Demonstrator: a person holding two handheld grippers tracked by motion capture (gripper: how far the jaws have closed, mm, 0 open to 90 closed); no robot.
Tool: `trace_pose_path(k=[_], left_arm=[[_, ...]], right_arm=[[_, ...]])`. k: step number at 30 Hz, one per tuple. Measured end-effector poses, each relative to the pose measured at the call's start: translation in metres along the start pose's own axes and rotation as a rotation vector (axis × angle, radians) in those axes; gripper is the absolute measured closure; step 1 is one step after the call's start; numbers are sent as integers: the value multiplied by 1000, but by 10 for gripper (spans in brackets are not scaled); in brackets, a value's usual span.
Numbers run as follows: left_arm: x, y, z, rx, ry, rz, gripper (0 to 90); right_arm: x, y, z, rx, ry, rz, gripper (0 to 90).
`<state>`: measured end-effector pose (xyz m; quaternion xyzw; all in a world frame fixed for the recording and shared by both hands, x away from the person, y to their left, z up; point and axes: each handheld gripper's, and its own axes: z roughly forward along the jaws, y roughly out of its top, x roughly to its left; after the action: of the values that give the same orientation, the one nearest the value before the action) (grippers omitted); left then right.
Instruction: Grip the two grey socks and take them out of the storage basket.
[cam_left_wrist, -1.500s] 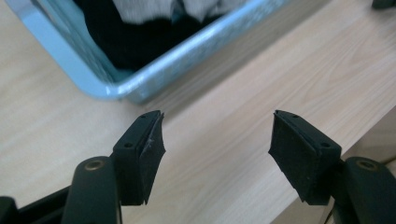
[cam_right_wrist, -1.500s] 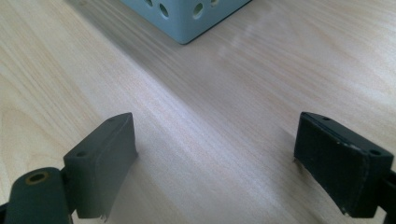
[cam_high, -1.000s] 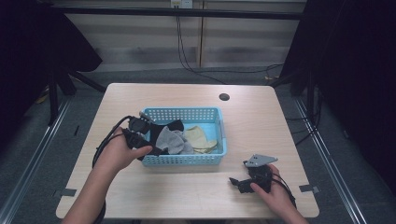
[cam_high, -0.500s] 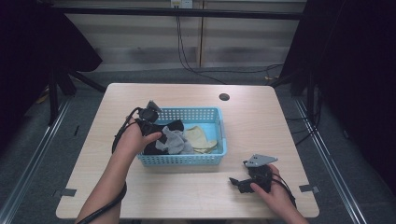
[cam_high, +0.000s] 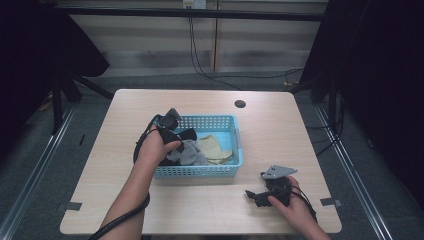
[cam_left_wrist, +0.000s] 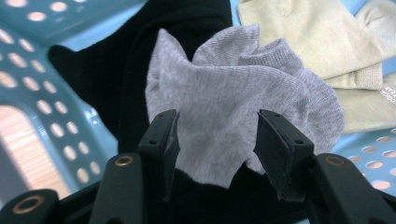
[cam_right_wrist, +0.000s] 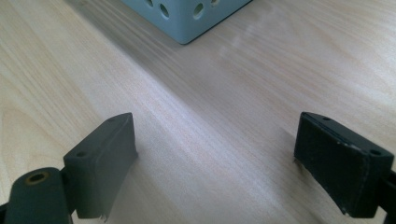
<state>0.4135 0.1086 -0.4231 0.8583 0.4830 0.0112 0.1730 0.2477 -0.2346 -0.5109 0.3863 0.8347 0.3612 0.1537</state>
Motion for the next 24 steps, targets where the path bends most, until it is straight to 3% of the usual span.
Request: trace_pose_path(k=[5,11,14,16,17,20,24], left_arm=[[8,-1,12,23,36,1,451],[12,-2,27,19,6,-19,424],[11,0,28,27,18,13,540],[9,2,25,54,33,36,713],[8,3,25,50,34,39,758],[4,6,22,73,44,73,805],[3,7,16,81,28,61,811]], right_arm=[[0,0,0,0,1,0,121],[0,0,0,-1,4,-4,121],[0,0,1,-2,7,-5,121],[0,0,1,-1,8,-6,121],[0,0,1,-1,8,-6,122],[0,0,1,-2,9,-8,122],[0,0,1,-2,10,-9,122]])
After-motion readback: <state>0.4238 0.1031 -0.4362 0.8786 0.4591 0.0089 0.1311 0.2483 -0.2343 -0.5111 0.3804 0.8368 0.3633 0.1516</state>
